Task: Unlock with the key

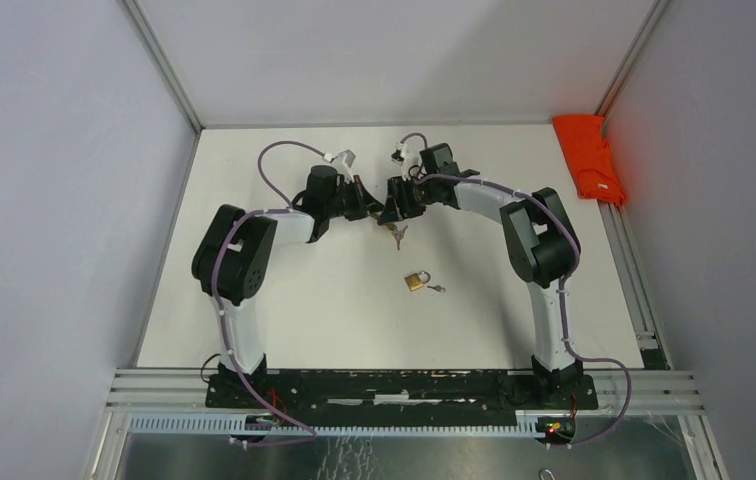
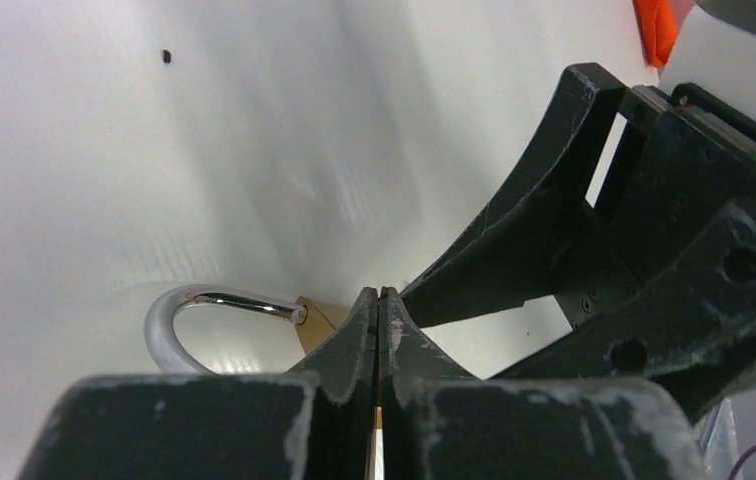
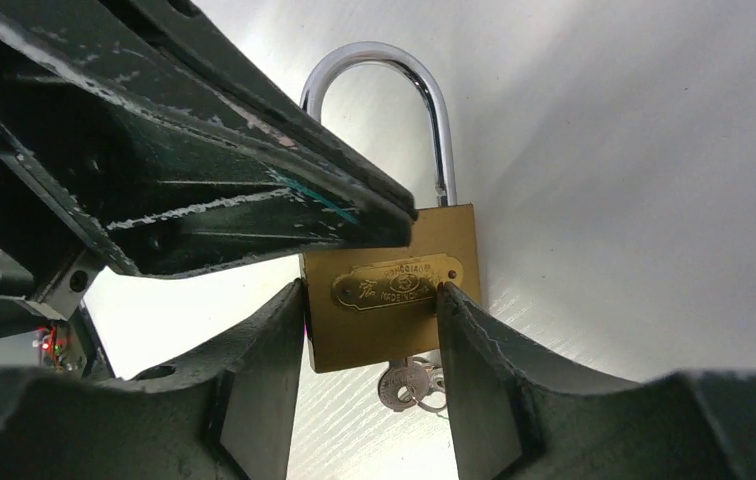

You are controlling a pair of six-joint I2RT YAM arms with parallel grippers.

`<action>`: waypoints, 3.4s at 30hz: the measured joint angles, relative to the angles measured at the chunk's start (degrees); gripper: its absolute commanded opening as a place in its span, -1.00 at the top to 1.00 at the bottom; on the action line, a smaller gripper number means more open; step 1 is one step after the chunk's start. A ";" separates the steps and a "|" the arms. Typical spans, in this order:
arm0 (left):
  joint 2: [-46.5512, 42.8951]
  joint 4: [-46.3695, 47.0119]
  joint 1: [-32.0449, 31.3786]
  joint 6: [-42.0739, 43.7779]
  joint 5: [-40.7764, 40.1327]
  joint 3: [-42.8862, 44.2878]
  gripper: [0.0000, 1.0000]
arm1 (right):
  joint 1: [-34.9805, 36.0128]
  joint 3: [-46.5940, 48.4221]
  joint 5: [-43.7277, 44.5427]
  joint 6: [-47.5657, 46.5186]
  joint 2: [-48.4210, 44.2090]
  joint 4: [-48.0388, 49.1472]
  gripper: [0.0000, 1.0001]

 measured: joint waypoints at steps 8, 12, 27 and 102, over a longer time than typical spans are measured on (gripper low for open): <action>-8.17 -2.38 -0.28 2.47 -4.55 -6.71 0.95 | -1.44 -1.90 -3.30 4.39 0.04 2.89 -0.06; -11.80 -5.46 -0.52 5.44 -7.23 -8.28 0.96 | -2.51 -2.84 -4.48 7.02 0.13 4.94 -0.06; -13.25 -8.22 -1.49 6.60 -9.40 -6.51 0.95 | -3.37 -2.93 -6.34 8.28 0.83 6.34 -0.05; -29.00 -28.48 -7.08 9.22 -29.46 -7.28 0.96 | -6.80 13.14 10.14 9.57 3.72 7.69 1.00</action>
